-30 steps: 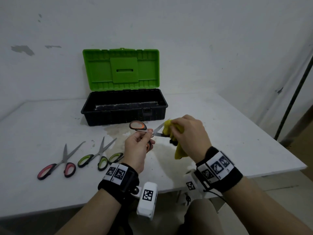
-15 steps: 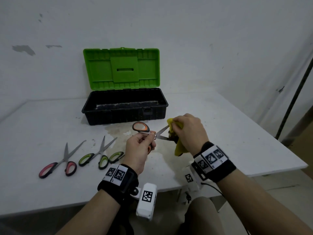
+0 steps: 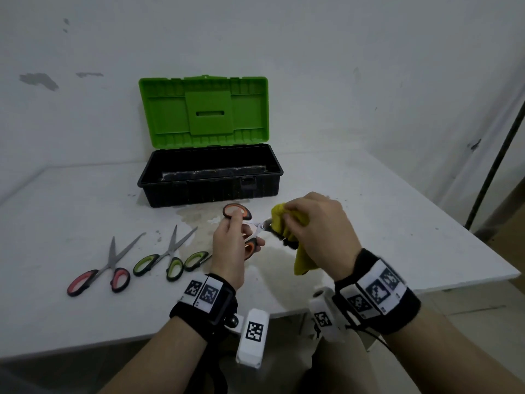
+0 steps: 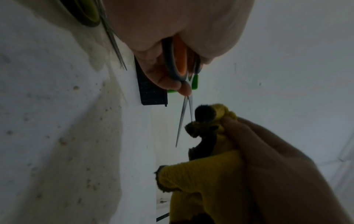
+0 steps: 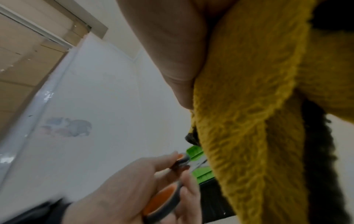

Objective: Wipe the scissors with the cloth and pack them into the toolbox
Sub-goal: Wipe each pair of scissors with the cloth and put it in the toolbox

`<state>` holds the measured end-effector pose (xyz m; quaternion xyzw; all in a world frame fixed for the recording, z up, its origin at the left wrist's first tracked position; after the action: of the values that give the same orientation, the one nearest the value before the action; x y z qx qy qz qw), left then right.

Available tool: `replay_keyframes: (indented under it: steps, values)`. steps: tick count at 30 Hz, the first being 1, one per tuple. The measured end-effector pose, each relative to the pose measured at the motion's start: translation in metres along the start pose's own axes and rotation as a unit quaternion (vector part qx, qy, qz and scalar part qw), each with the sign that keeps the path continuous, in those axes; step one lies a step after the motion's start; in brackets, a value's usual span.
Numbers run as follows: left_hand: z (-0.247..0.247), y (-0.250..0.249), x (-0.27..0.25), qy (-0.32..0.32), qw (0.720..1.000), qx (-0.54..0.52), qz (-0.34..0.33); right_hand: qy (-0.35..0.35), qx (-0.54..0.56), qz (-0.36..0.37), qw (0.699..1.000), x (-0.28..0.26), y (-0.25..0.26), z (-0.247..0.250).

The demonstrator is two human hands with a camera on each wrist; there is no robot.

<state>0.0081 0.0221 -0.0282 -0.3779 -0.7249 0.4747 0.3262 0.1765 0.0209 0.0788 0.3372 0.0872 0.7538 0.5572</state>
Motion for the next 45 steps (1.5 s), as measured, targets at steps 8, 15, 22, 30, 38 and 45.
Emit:
replay_keyframes:
  steps: [8,15,22,30,38,45]
  values:
    - [0.000,-0.005,-0.001,0.034,0.990,0.108,-0.090,0.075,-0.095,0.023,0.992,-0.002,0.028,-0.051]
    - [0.008,-0.015,0.006,0.017,0.997,0.030,-0.074,0.096,-0.122,-0.001,0.988,0.004,0.008,-0.038]
    - [-0.002,-0.014,-0.001,0.046,0.991,0.079,-0.096,0.114,-0.134,0.062,0.982,-0.002,0.030,-0.045]
    - [0.000,-0.014,-0.001,0.030,0.991,0.090,-0.093,0.103,-0.130,0.075,0.983,-0.002,0.026,-0.038]
    - [0.002,-0.016,0.001,0.013,0.996,0.039,-0.079,0.107,-0.119,0.062,0.985,-0.007,0.009,-0.037]
    - [-0.005,-0.006,-0.003,0.045,0.992,0.097,-0.069,0.064,-0.101,0.061,0.991,-0.007,0.009,-0.038]
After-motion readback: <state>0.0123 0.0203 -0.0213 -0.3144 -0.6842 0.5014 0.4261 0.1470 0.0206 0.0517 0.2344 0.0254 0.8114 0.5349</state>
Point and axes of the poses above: each hand's wrist, its own x-axis towards the middle knuckle, its own z-axis out of the back of the hand, y = z × x, the point moved 7 cm from there along x, towards the middle knuckle, and after that the axes turned 12 degrees about -z, right-handed, at the moved point
